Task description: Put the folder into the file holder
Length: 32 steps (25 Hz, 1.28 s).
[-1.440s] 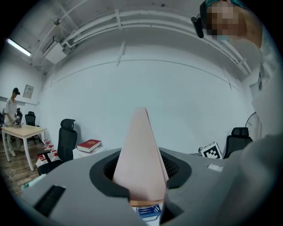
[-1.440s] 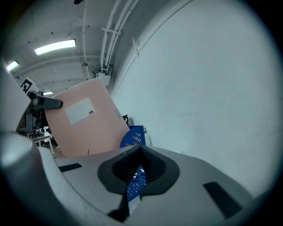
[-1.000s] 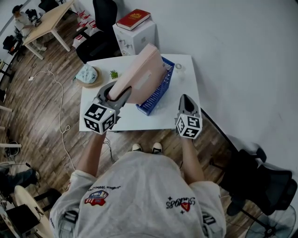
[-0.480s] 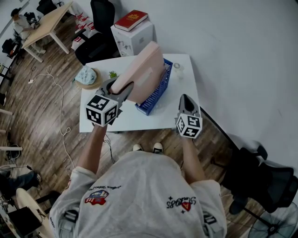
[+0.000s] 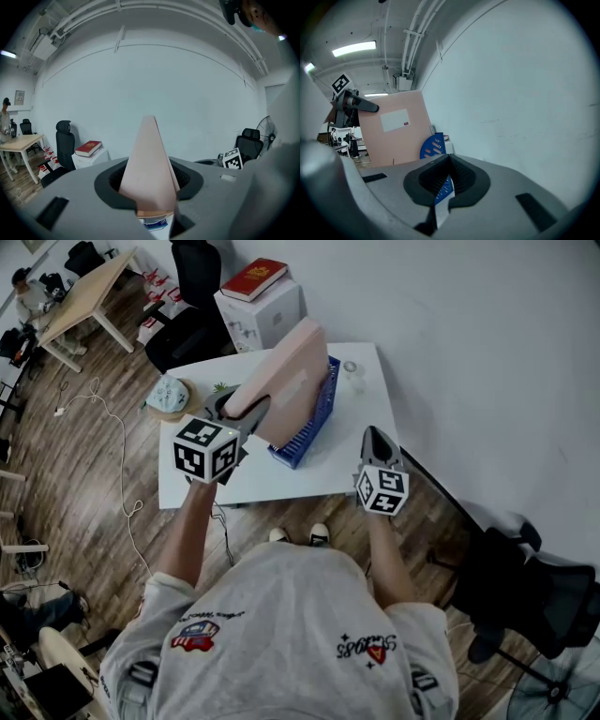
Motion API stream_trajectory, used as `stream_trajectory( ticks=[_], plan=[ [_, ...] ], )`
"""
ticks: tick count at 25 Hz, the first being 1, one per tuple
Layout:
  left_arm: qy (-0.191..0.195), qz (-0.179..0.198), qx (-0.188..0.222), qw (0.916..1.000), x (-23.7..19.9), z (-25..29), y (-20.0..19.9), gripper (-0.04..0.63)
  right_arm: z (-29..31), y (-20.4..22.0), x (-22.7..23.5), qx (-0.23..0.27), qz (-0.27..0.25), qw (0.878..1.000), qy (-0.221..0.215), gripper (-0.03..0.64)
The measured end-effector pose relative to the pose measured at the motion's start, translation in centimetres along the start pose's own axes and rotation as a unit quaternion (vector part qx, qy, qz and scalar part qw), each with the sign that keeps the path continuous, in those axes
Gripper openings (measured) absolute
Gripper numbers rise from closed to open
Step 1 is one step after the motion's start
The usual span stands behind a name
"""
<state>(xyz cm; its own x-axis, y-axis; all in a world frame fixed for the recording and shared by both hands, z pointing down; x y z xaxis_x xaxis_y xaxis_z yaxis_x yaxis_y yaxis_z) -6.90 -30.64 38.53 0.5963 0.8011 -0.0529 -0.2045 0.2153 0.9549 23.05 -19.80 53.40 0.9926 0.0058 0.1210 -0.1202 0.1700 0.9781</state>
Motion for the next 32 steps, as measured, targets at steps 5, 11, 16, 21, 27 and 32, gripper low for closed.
stream_trajectory(
  ticks=[5,11,16,21,27,32],
  plan=[
    [0.004,-0.004,-0.001,1.0,-0.1,-0.1,-0.6,0.153,-0.2,0.3,0.4,-0.002,0.001,1.0,0.005,-0.008],
    [0.01,-0.009,-0.005,0.9999,0.0,0.7,-0.2,0.154,-0.2,0.6,1.0,-0.002,0.006,1.0,0.011,-0.008],
    [0.008,-0.03,-0.003,0.9995,-0.2,1.2,0.9,0.155,-0.3,1.0,1.2,-0.006,0.007,1.0,0.014,-0.008],
    [0.005,-0.036,-0.001,0.9994,-0.5,1.3,1.2,0.155,0.2,1.1,1.1,-0.008,0.008,1.0,0.016,-0.008],
    [0.005,-0.03,-0.005,0.9995,-0.2,1.0,1.2,0.155,0.3,1.0,1.4,-0.007,0.007,1.0,0.017,-0.008],
    [0.004,-0.025,-0.007,0.9997,-0.1,0.5,1.3,0.155,0.3,1.0,1.1,-0.009,0.007,1.0,0.017,-0.008]
  ],
)
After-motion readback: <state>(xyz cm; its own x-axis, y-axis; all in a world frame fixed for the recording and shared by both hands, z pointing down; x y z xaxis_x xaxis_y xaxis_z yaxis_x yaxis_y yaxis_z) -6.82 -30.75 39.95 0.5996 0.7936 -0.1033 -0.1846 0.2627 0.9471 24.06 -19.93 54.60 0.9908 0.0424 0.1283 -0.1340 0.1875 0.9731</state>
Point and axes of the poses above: the fingertips, and each gripper's own axes: z forward along the fingers, x to its right, y out of its underside, the point moved 9 cm from there along -z, backward along the fingers, and after that the axes turned 3 degrees about x, right-handed, at the moved point
